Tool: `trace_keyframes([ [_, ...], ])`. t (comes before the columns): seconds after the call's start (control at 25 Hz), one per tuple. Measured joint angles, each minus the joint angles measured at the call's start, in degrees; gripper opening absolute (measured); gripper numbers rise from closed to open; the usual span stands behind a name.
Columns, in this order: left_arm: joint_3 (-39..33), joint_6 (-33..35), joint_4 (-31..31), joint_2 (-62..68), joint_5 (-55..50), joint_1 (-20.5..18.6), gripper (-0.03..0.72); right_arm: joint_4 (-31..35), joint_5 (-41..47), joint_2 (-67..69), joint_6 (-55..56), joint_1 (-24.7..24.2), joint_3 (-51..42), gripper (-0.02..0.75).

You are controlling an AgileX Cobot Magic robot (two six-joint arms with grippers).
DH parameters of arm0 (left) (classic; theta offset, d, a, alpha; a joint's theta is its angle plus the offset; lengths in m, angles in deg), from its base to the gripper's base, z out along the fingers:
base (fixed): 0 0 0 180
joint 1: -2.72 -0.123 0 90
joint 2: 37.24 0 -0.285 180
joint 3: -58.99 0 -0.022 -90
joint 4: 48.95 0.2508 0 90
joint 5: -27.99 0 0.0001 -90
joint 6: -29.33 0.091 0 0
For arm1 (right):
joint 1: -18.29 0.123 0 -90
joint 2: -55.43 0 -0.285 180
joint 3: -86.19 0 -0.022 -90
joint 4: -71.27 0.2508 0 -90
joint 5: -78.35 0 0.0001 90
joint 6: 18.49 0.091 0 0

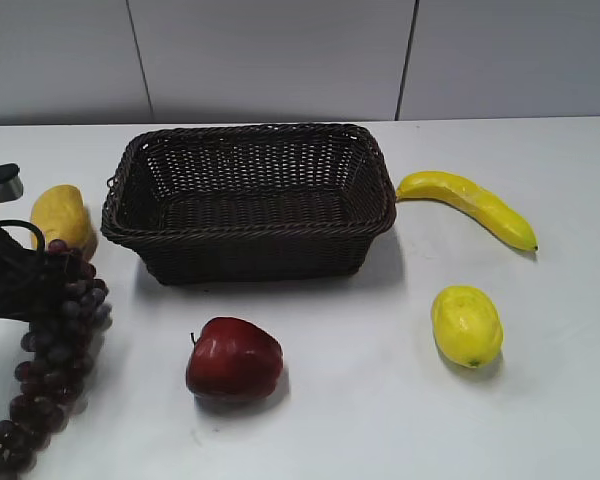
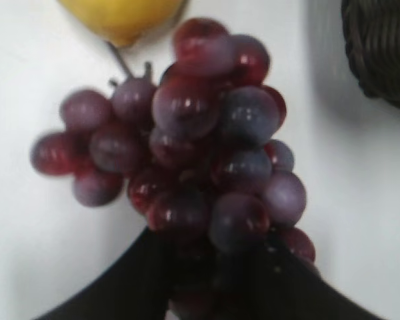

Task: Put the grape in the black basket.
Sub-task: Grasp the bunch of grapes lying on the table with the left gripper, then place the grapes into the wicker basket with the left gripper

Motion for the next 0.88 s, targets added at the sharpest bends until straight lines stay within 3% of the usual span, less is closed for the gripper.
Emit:
trace_keyframes([
  [0.04,0.1,0.0,0.0,0.0,-0.3,0.0,0.163,0.0,0.0,0.0,0.0,0.0,0.0,0.593],
  [0.28,0.2,-0.6,0.0,-3.7,-4.1,0.0,0.148,0.0,0.0,0.0,0.0,0.0,0.0,0.593],
  [0.6,0.4,-1.6,0.1,-23.6,-10.6,0.0,0.131,0.0,0.0,0.0,0.0,0.0,0.0,0.593],
  [0.88,11.1,-2.0,-1.0,-35.4,-11.4,0.0,0.13,0.0,0.0,0.0,0.0,0.0,0.0,0.593],
])
